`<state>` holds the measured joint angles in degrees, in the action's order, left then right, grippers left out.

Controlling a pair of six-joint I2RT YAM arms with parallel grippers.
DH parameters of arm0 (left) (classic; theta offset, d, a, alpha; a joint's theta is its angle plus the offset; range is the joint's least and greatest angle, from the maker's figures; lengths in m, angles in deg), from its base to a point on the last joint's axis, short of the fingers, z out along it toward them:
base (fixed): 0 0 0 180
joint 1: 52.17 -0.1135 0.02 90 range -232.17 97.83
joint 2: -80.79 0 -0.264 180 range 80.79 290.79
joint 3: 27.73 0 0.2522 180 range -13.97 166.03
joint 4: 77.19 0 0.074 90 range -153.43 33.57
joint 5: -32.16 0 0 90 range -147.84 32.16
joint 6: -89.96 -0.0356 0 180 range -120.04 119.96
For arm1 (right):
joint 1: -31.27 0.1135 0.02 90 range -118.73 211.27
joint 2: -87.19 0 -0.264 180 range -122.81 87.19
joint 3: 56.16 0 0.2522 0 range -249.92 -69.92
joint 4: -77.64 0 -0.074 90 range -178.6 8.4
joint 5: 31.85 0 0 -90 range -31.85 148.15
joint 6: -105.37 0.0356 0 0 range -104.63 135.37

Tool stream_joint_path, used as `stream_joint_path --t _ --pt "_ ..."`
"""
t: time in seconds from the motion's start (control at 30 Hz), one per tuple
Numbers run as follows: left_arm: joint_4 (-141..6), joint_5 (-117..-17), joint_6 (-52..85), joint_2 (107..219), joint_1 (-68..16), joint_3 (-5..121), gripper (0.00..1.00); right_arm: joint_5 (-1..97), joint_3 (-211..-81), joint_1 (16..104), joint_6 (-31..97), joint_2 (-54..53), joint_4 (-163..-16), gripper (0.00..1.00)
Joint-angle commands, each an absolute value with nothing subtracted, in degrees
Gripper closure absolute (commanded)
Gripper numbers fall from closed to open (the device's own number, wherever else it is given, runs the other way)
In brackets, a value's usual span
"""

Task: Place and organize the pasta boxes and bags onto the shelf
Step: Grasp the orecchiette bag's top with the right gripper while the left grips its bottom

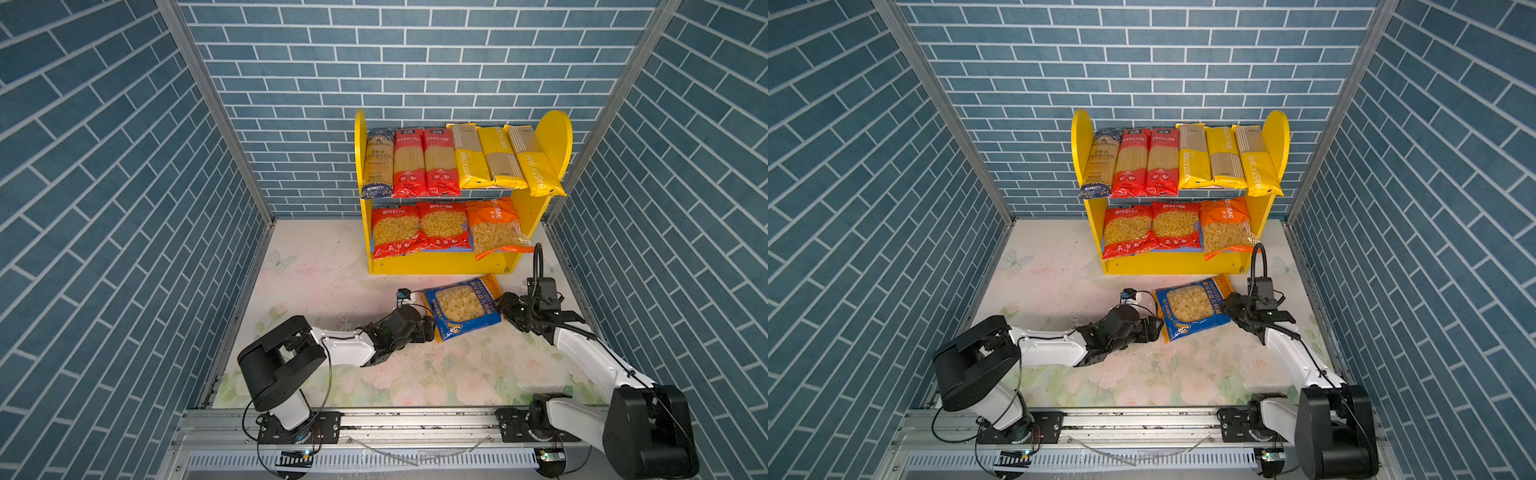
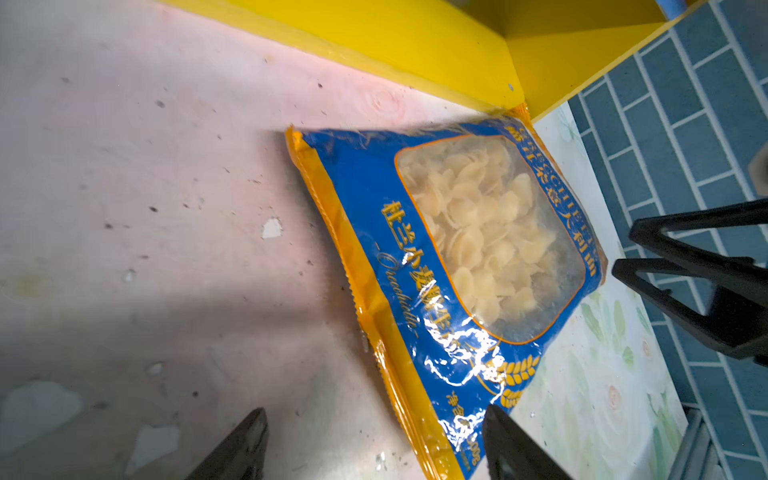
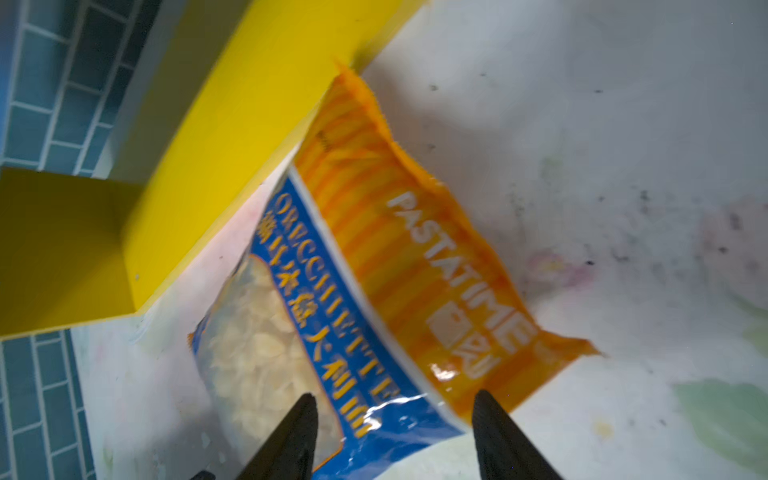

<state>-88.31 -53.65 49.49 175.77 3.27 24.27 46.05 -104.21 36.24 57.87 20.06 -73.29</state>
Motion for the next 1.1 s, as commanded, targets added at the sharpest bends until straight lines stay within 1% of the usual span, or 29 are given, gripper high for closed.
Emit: stream_joint_path --t 0.0,0.1,0.2,0.3,0.43,0.5,0.57,0.73,0.8,0.93,1.07 --pt "-92.98 -54.94 51.95 177.48 3.47 23.31 0.19 47.17 -105.61 34.14 55.27 17.95 -72.42 0.38" --pt "-92.07 -54.5 50.77 177.91 3.4 24.46 0.19 45.53 -105.07 33.73 55.72 16.05 -74.08 0.38" --pt "-91.56 -54.69 49.84 178.43 2.93 25.15 0.19 41.24 -102.8 34.36 58.59 15.37 -77.62 0.4" --pt "-91.36 -54.16 49.71 176.49 -0.11 22.87 0.19 41.67 -100.91 37.67 60.55 16.66 -78.76 0.42" --pt "-88.37 -54.94 47.35 172.41 -4.46 21.29 0.19 44.67 -100.41 44.69 62.1 16.77 -79.82 0.46" --pt "-84.47 -54.58 44.88 170.79 -4.86 22.42 0.19 45.49 -100.38 45.59 63.06 16.53 -79.63 0.45" --pt "-82.29 -54.19 43.53 169.9 -4.88 23.2 0.19 44.81 -99.82 45.58 64.23 17.31 -80.19 0.42" --pt "-85.99 -56.37 45.38 173.26 -4.02 24.08 0.19 40.34 -95.77 45.67 73.46 19.82 -85.61 0.31" --pt "-87.12 -57.08 46.07 175.54 -3.37 25.48 0.2 39.99 -94.1 45.77 76.13 21.01 -87.13 0.3" --pt "-89.56 -58.1 47.09 179.16 -2.13 28.69 0.2 42.95 -93.06 44.8 75.38 22.51 -87.17 0.28" --pt "-91.78 -60.81 48.3 183.12 -1.07 31.24 0.23 42.62 -93.16 43.5 75.84 19.85 -91.45 0.29"
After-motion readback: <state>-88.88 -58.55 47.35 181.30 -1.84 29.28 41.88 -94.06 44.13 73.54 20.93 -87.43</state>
